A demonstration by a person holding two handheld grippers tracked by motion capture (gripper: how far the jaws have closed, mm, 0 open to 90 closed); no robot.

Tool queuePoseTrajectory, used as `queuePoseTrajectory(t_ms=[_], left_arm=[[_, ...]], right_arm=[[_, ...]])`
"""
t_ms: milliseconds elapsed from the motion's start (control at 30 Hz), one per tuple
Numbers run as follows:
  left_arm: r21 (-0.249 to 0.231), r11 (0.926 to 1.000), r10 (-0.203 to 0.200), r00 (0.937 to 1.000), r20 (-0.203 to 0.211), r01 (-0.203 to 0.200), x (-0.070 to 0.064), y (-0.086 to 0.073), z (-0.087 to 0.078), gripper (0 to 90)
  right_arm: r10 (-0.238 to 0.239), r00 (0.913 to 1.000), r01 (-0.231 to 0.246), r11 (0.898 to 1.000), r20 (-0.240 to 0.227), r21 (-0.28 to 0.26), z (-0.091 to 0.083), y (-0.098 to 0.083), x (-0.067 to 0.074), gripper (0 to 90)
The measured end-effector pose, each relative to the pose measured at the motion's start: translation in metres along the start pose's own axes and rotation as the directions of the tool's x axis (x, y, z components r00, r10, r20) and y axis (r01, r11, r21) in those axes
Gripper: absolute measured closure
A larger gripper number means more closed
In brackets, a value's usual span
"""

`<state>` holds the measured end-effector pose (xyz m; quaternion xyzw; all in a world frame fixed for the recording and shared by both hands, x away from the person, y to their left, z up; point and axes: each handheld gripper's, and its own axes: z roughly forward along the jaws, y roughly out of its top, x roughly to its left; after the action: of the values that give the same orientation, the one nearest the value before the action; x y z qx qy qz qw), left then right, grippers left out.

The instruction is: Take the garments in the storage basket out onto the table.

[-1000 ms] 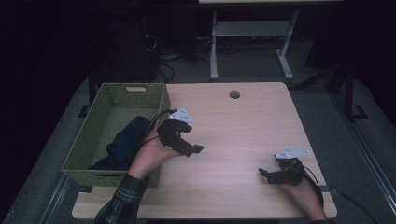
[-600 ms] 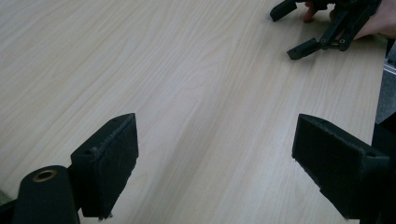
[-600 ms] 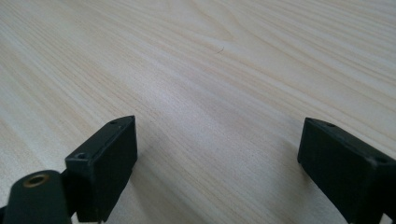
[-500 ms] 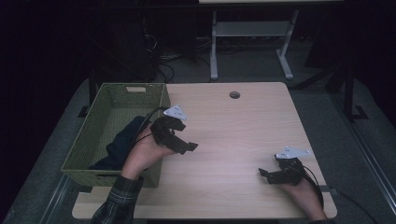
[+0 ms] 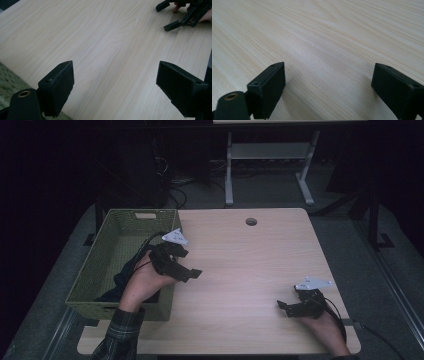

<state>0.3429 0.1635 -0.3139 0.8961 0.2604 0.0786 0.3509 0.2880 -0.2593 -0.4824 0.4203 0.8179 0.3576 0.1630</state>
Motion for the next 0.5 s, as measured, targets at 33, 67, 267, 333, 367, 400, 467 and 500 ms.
queuePoseTrajectory(t_ms=[33, 67, 267, 333, 367, 400, 467, 500], left_arm=[[0.001, 1.0, -0.002, 1.0, -0.002, 0.002, 0.001, -0.001, -0.001, 14.5], [0.002, 1.0, -0.004, 1.0, -0.005, 0.004, 0.002, -0.001, -0.002, 14.5], [0.002, 0.9999, -0.011, 0.9998, -0.018, 0.011, 0.008, -0.006, -0.008, 14.5], [0.005, 0.9998, -0.02, 0.9995, -0.024, 0.02, 0.012, -0.01, -0.012, 14.5], [0.003, 0.9998, -0.021, 0.9995, -0.024, 0.021, 0.013, -0.011, -0.013, 14.5], [0.005, 0.9997, -0.022, 0.9994, -0.026, 0.022, 0.014, -0.012, -0.014, 14.5], [0.005, 0.9997, -0.023, 0.9994, -0.027, 0.023, 0.015, -0.012, -0.015, 14.5], [0.005, 0.9997, -0.024, 0.9992, -0.031, 0.024, 0.016, -0.014, -0.016, 14.5]], right_arm=[[0.0, 1.0, 0.0, 1.0, 0.0, 0.0, 0.0, 0.0, 0.0, 11.6], [0.0, 1.0, 0.0, 1.0, 0.0, 0.0, 0.0, 0.0, 0.0, 11.6], [-0.001, 1.0, 0.001, 1.0, 0.0, -0.001, 0.0, 0.0, 0.0, 11.6], [-0.001, 1.0, 0.001, 1.0, 0.0, -0.001, 0.0, 0.0, 0.0, 11.6], [-0.001, 1.0, 0.001, 1.0, 0.0, 0.0, 0.0, 0.0, 0.0, 11.6], [-0.001, 1.0, 0.001, 1.0, 0.0, -0.001, 0.0, 0.0, 0.0, 11.6], [-0.002, 1.0, 0.002, 1.0, 0.0, -0.001, 0.0, 0.0, 0.0, 11.6], [-0.002, 1.0, 0.002, 1.0, -0.001, -0.001, 0.0, 0.0, 0.0, 11.5]])
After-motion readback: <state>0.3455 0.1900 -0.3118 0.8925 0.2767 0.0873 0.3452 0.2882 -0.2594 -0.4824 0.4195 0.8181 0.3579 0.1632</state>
